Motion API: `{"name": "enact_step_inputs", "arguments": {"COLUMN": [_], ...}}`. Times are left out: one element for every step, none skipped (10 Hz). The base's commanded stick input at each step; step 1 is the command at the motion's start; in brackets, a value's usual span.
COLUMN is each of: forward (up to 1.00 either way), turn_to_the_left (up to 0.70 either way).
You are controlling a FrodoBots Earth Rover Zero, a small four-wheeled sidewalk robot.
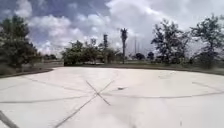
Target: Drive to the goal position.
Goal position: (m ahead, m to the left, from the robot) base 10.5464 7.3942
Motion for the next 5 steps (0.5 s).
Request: {"name": "enact_step_inputs", "arguments": {"forward": [0.85,0.85,0.85,0.85,0.85], "turn_to_the_left": [0.0,0.0,0.3,0.34,0.34]}}
